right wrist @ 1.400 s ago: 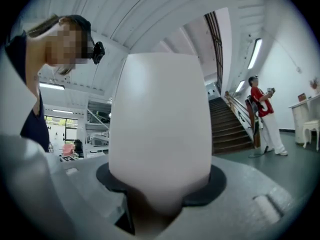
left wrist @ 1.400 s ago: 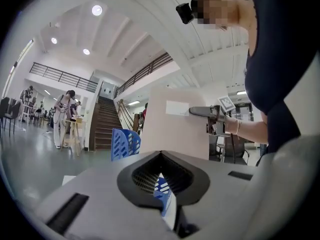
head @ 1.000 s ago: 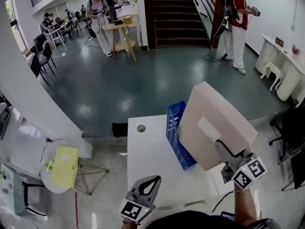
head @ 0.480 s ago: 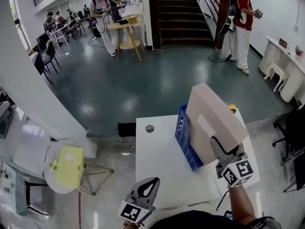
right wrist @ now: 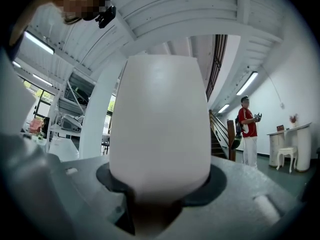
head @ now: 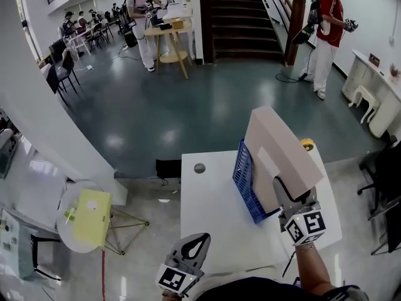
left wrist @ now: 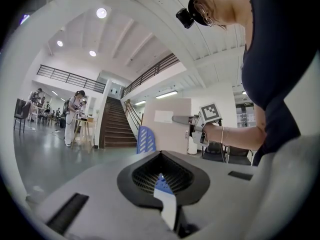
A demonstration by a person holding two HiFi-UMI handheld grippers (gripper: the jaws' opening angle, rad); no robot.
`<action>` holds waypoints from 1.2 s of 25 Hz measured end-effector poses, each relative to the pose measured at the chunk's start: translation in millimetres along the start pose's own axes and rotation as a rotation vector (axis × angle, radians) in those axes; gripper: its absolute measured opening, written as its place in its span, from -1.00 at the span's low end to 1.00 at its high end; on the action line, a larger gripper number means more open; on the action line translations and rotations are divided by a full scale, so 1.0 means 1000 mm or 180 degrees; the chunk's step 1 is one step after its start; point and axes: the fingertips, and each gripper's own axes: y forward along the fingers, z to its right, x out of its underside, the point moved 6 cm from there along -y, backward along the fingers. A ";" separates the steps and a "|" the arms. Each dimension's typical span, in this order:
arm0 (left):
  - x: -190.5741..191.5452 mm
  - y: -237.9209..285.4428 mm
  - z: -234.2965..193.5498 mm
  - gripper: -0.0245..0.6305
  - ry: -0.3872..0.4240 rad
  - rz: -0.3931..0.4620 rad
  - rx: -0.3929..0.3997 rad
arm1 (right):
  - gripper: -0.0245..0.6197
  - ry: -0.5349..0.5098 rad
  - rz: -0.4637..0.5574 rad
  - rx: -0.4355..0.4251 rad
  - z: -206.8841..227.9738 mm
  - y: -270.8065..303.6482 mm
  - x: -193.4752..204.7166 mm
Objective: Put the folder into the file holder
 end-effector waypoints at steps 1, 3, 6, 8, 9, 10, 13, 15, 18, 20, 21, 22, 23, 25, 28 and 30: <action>0.000 -0.001 -0.001 -0.93 -0.0002 -0.0006 -0.0005 | -0.11 0.0028 -0.0011 0.0021 0.000 -0.001 0.001; 0.002 -0.002 -0.003 -0.93 -0.0012 -0.0032 -0.0016 | -0.11 0.0116 -0.0042 0.0080 0.001 -0.003 0.007; 0.005 -0.005 -0.004 -0.93 -0.0028 -0.0061 -0.0013 | -0.11 0.0231 -0.0079 0.0164 0.003 -0.004 0.021; 0.006 -0.005 -0.003 -0.93 -0.0028 -0.0077 -0.0001 | -0.11 0.0251 -0.0094 0.0197 0.002 -0.004 0.033; 0.006 -0.005 -0.003 -0.93 -0.0027 -0.0083 0.0003 | -0.11 0.0235 -0.0102 0.0203 0.001 -0.004 0.040; 0.006 -0.005 -0.004 -0.93 -0.0024 -0.0085 0.0005 | -0.11 0.0208 -0.0117 0.0201 -0.002 -0.003 0.047; 0.005 -0.006 -0.006 -0.93 -0.0003 -0.0070 -0.0002 | -0.10 0.0128 -0.0212 0.0181 -0.008 0.001 0.070; 0.005 -0.006 -0.006 -0.93 -0.0004 -0.0065 -0.0018 | -0.10 0.0112 -0.0299 0.0189 -0.009 0.003 0.084; 0.004 -0.007 -0.005 -0.93 -0.0008 -0.0076 -0.0043 | -0.10 0.0171 -0.0344 0.0224 -0.010 0.003 0.099; 0.004 -0.007 -0.005 -0.93 -0.0009 -0.0080 -0.0054 | -0.10 0.0208 -0.0346 0.0246 -0.009 0.003 0.105; 0.004 -0.007 -0.005 -0.93 -0.0010 -0.0078 -0.0058 | -0.10 0.0215 -0.0351 0.0253 -0.009 0.003 0.107; 0.005 -0.008 -0.004 -0.93 -0.0016 -0.0070 -0.0059 | -0.10 0.0214 -0.0360 0.0255 -0.009 0.003 0.109; 0.005 -0.009 -0.003 -0.93 -0.0035 -0.0054 -0.0053 | -0.09 0.0209 -0.0371 0.0254 -0.010 0.003 0.112; 0.006 -0.011 -0.001 -0.93 -0.0104 -0.0005 -0.0031 | -0.08 0.0189 -0.0395 0.0248 -0.012 0.002 0.117; 0.006 -0.012 0.000 -0.93 -0.0122 0.0026 -0.0013 | -0.07 0.0140 -0.0398 0.0220 -0.016 0.001 0.121; 0.006 -0.011 0.002 -0.93 -0.0104 0.0027 -0.0022 | -0.05 0.0090 -0.0416 0.0191 -0.017 0.002 0.121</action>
